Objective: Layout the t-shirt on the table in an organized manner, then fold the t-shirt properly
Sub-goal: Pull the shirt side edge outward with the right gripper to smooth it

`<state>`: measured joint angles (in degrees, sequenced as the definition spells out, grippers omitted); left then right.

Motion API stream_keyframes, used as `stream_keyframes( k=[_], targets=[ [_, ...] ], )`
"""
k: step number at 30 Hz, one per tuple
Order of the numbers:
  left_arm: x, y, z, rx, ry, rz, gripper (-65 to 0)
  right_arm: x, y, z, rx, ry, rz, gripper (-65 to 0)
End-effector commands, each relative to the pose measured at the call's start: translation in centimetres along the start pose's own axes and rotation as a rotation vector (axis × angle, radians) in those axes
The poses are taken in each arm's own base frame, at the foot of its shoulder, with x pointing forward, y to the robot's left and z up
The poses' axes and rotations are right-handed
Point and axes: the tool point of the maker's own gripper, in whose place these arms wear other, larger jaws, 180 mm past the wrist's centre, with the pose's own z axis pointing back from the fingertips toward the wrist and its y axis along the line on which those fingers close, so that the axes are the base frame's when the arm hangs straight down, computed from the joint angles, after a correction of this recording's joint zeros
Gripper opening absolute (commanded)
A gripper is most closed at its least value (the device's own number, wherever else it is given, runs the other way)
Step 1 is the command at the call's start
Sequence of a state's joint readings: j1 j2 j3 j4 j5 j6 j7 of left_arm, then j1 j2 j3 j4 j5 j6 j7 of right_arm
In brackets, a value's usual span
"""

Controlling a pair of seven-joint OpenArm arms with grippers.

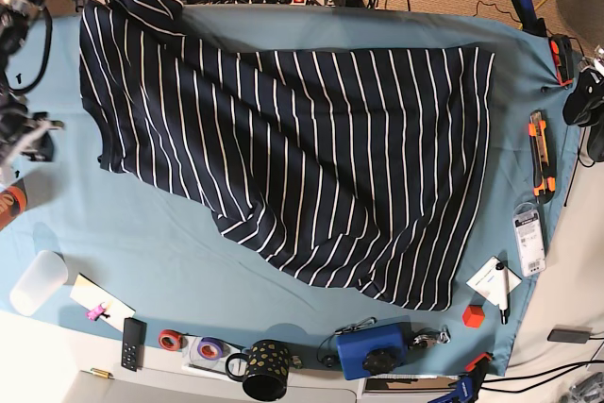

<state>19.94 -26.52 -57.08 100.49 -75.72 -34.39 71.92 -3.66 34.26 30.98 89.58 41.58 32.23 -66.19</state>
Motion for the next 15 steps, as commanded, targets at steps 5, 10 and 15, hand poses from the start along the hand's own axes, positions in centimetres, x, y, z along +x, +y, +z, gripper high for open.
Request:
stream_keyframes(
  k=[5, 10, 15],
  targets=[
    [1.6, -0.3, 0.4, -0.012, -0.046, -0.03, -43.9, 0.6, 1.2, -3.7, 0.026, 0.079, 0.063, -50.6],
    [1.4, -0.4, 0.3, -0.013, -0.046, -0.024, -43.9, -1.3, 2.2, -6.6, 0.03, 0.207, 0.101, -50.6],
    [1.3, -0.8, -0.2, -0.026, -0.07, 0.001, -43.9, 0.2, 3.0, -6.4, 0.013, 0.193, 0.168, -65.0]
  ],
)
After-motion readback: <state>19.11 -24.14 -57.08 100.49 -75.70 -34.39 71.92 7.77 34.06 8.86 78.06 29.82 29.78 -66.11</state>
